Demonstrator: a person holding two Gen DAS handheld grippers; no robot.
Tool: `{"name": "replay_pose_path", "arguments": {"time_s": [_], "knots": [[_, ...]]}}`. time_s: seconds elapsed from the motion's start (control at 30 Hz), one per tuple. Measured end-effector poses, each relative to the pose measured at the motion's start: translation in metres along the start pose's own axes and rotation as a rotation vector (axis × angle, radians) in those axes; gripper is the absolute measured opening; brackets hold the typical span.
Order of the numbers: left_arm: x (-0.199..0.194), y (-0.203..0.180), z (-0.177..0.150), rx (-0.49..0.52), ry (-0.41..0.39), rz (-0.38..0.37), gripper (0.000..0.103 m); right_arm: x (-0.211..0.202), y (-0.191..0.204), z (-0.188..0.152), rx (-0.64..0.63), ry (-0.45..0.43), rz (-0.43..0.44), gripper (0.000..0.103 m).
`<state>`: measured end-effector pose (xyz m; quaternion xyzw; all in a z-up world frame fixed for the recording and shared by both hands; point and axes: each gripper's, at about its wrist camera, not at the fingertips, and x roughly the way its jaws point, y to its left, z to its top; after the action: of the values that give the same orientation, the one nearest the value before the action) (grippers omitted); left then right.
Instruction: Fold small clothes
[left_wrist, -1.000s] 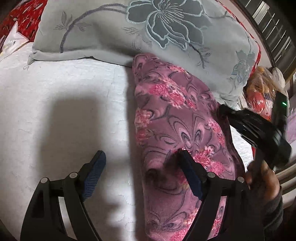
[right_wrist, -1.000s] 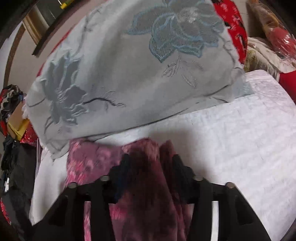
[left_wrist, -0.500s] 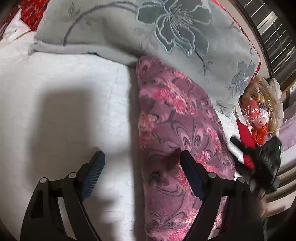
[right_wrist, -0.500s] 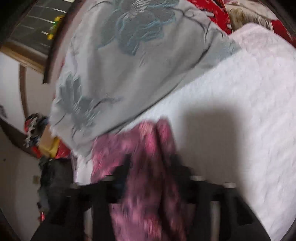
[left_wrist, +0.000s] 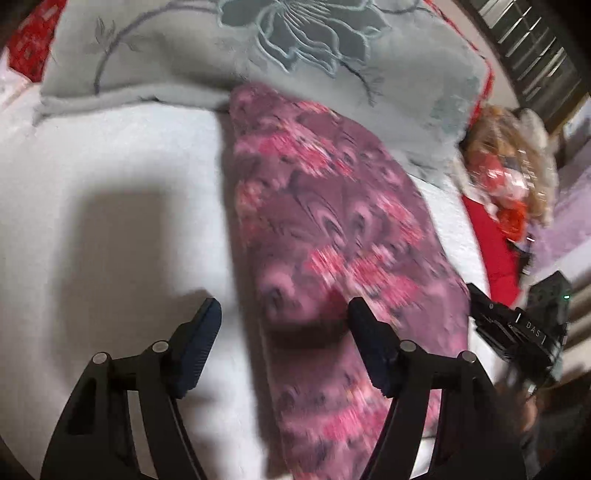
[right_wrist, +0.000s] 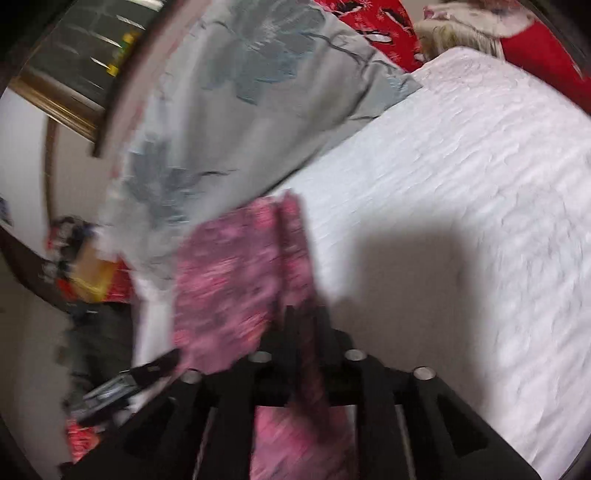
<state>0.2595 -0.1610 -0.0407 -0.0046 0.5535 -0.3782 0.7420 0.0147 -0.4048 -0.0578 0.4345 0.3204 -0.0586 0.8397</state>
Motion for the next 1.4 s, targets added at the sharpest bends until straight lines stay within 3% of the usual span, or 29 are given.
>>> {"name": "replay_pose_path", "arguments": {"time_s": [0.07, 0.1, 0.17, 0.23, 0.4, 0.5, 0.57, 0.63, 0.67, 0.8, 0.9, 0.93, 0.97, 1.03, 1.13, 1.4], "knots": [[-0.003, -0.003, -0.009, 0.038, 0.033, -0.041, 0.070, -0.011, 0.001, -0.011, -0.010, -0.015, 0.026, 0.049], [-0.002, -0.008, -0.016, 0.079, 0.048, -0.030, 0.071, -0.012, 0.000, -0.017, -0.024, -0.002, 0.032, 0.049], [0.005, -0.019, -0.027, 0.163, 0.061, 0.061, 0.074, 0.008, 0.001, -0.036, -0.098, 0.078, -0.075, 0.038], [0.004, -0.025, -0.031, 0.193, 0.038, 0.092, 0.075, 0.012, 0.004, -0.047, -0.140, 0.060, -0.100, 0.037], [-0.013, -0.014, -0.016, 0.109, -0.046, 0.036, 0.074, 0.004, 0.020, -0.024, -0.099, -0.014, -0.092, 0.043], [-0.003, 0.000, -0.002, -0.001, -0.032, -0.010, 0.074, 0.011, 0.013, -0.004, -0.029, -0.035, -0.032, 0.060], [0.007, 0.008, 0.003, -0.054, -0.001, -0.044, 0.075, 0.024, 0.010, 0.005, -0.009, -0.018, -0.047, 0.061], [0.010, 0.004, 0.006, -0.042, -0.011, -0.046, 0.080, 0.047, 0.009, 0.009, -0.019, 0.015, -0.058, 0.061], [0.010, 0.002, 0.006, -0.032, -0.015, -0.050, 0.082, 0.059, 0.006, 0.010, -0.014, 0.060, -0.021, 0.061], [0.017, -0.010, 0.006, -0.025, -0.043, -0.077, 0.081, 0.079, 0.011, 0.015, 0.001, 0.104, 0.112, 0.062], [0.016, -0.007, 0.009, -0.038, -0.072, -0.057, 0.052, 0.082, 0.023, 0.014, -0.063, 0.107, 0.077, 0.048], [0.015, -0.005, 0.010, -0.046, -0.078, -0.059, 0.040, 0.078, 0.026, 0.012, -0.094, 0.098, 0.055, 0.038], [0.012, -0.002, 0.011, -0.056, -0.085, -0.070, 0.032, 0.075, 0.032, 0.009, -0.131, 0.077, 0.029, 0.031], [0.006, -0.002, 0.011, -0.054, -0.104, -0.087, 0.025, 0.069, 0.044, 0.007, -0.171, 0.050, -0.005, 0.027], [-0.007, -0.006, 0.007, -0.014, -0.142, -0.068, 0.025, 0.056, 0.060, 0.003, -0.230, 0.029, -0.030, 0.026], [-0.061, -0.001, -0.039, -0.047, -0.120, -0.009, 0.025, 0.021, 0.086, -0.032, -0.241, 0.081, 0.073, 0.025]]}}
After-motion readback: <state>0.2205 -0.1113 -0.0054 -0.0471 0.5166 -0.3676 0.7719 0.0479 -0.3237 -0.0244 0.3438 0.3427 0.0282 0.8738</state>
